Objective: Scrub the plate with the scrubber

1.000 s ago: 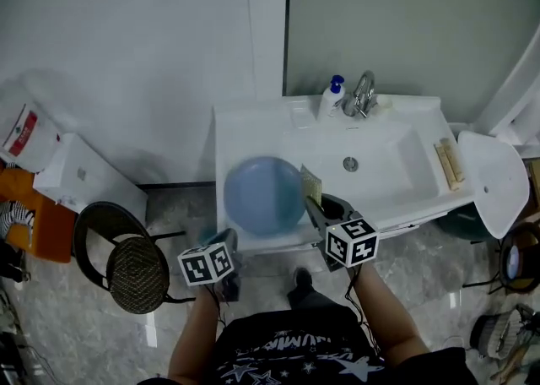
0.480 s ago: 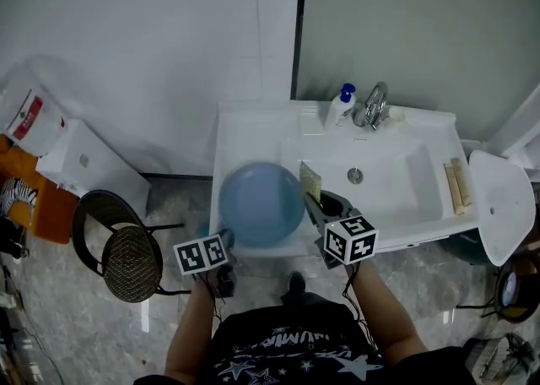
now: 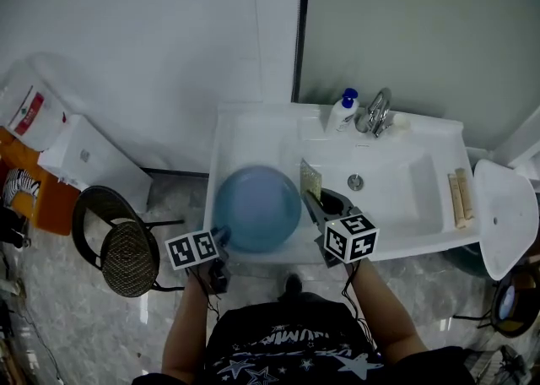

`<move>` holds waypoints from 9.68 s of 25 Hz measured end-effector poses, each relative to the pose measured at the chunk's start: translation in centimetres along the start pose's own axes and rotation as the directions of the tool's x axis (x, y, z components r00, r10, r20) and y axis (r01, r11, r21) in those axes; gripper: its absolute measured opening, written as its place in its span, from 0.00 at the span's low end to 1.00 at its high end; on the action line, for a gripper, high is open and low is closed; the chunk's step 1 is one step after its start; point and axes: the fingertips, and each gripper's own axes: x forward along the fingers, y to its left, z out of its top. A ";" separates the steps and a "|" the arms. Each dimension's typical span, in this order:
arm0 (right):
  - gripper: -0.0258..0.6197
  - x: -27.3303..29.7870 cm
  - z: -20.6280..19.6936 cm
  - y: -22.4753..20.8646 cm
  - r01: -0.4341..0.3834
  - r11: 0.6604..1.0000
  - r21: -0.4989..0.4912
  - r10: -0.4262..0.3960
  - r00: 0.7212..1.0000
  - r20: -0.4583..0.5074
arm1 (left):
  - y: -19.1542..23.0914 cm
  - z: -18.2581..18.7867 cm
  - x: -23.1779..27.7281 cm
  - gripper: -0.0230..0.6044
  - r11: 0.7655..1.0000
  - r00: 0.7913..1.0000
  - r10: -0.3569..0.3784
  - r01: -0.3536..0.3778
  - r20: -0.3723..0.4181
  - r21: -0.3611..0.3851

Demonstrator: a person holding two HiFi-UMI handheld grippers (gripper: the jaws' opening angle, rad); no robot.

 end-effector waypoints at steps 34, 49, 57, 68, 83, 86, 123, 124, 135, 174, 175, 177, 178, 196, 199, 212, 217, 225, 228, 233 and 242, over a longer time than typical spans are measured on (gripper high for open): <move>0.15 3.2 0.2 -2.8 -0.109 0.994 0.007 0.109 0.994 -0.029 | 1.8 -1.3 3.5 0.22 0.970 0.959 0.245 -0.240 -0.142 0.051; 0.15 3.5 -0.2 -1.0 -0.107 0.994 -0.013 0.106 0.993 -0.052 | 1.5 -0.9 2.9 0.16 0.985 0.977 0.172 -0.169 -0.125 0.032; 0.15 3.8 0.3 0.7 -0.067 0.998 -0.018 0.066 0.997 -0.043 | 1.4 -0.4 2.2 0.13 0.995 0.993 0.083 -0.086 -0.084 -0.041; 0.15 3.7 0.4 3.6 -0.044 0.998 -0.045 0.042 0.998 -0.043 | -0.1 2.8 0.4 0.10 0.999 0.999 -0.018 0.019 0.048 -0.029; 0.15 3.9 -2.2 4.7 0.000 0.969 -0.246 -0.061 0.969 -0.238 | -1.8 3.9 0.3 0.10 0.991 0.992 -0.109 0.114 0.059 -0.074; 0.15 4.6 -2.7 4.4 0.012 0.932 -0.363 -0.138 0.936 -0.324 | -2.4 4.3 0.2 0.10 0.991 0.991 -0.115 0.119 0.067 -0.060; 0.15 9.5 -8.5 13.7 -0.429 0.293 -0.855 -0.112 0.872 -0.476 | -2.2 4.4 -0.5 0.11 0.984 0.985 -0.171 0.172 0.016 -0.054; 0.15 9.3 -8.7 14.0 -0.444 0.275 -0.853 -0.099 0.869 -0.484 | -2.1 4.5 -0.5 0.11 0.983 0.985 -0.171 0.172 0.019 -0.060; 0.15 7.9 -8.5 15.3 -0.461 0.063 -0.885 -0.056 0.884 -0.464 | -1.5 6.3 -1.2 0.11 0.975 0.980 -0.188 0.194 0.063 -0.110; 0.15 7.0 -2.9 10.7 -0.334 0.175 -0.926 -0.102 0.930 -0.355 | -1.5 6.2 -1.2 0.11 0.962 0.971 -0.223 0.233 0.083 -0.144; 0.15 7.5 -2.4 10.3 -0.313 0.200 -0.928 -0.127 0.931 -0.342 | -1.9 5.9 -1.3 0.11 0.960 0.970 -0.232 0.241 0.079 -0.140; 0.15 8.4 -1.8 9.5 -0.285 0.229 -0.931 -0.175 0.929 -0.327 | -2.6 5.6 -1.3 0.11 0.957 0.966 -0.249 0.257 0.071 -0.133; 0.15 8.8 -1.6 9.2 -0.276 0.234 -0.932 -0.194 0.926 -0.323 | -2.9 5.4 -1.3 0.11 0.956 0.964 -0.256 0.263 0.068 -0.129; 0.15 7.5 -7.4 12.4 -0.437 0.216 -0.873 -0.120 0.875 -0.468 | -1.8 6.2 -1.7 0.11 0.944 0.962 -0.258 0.270 0.086 -0.190; 0.15 6.6 -8.5 12.8 -0.457 0.219 -0.862 -0.102 0.868 -0.486 | -1.5 6.2 -1.6 0.11 0.946 0.964 -0.251 0.263 0.084 -0.191; 0.15 3.9 -9.9 14.2 -0.533 0.223 -0.816 -0.005 0.836 -0.548 | -0.5 6.9 -1.2 0.12 0.945 0.967 -0.229 0.248 0.109 -0.212; 0.15 4.8 -6.2 13.9 -0.424 0.227 -0.877 -0.007 0.899 -0.437 | -1.0 6.7 -1.4 0.12 0.943 0.962 -0.252 0.268 0.104 -0.196; 0.15 7.5 -3.1 13.0 -0.348 0.027 -0.937 -0.045 0.936 -0.349 | -2.9 4.9 -1.7 0.12 0.952 0.960 -0.277 0.281 0.050 -0.118; 0.15 8.2 -3.0 12.8 -0.344 -0.055 -0.937 -0.048 0.939 -0.342 | -3.5 4.3 -2.0 0.12 0.950 0.956 -0.293 0.295 0.038 -0.105; 0.15 8.6 -3.6 11.7 -0.361 -0.111 -0.926 -0.060 0.932 -0.357 | -3.7 4.2 -2.5 0.12 0.943 0.949 -0.314 0.316 0.038 -0.107; 0.15 8.8 -5.0 9.1 -0.387 0.037 -0.921 -0.118 0.914 -0.388 | -2.7 5.0 -2.6 0.12 0.939 0.951 -0.301 0.309 0.071 -0.150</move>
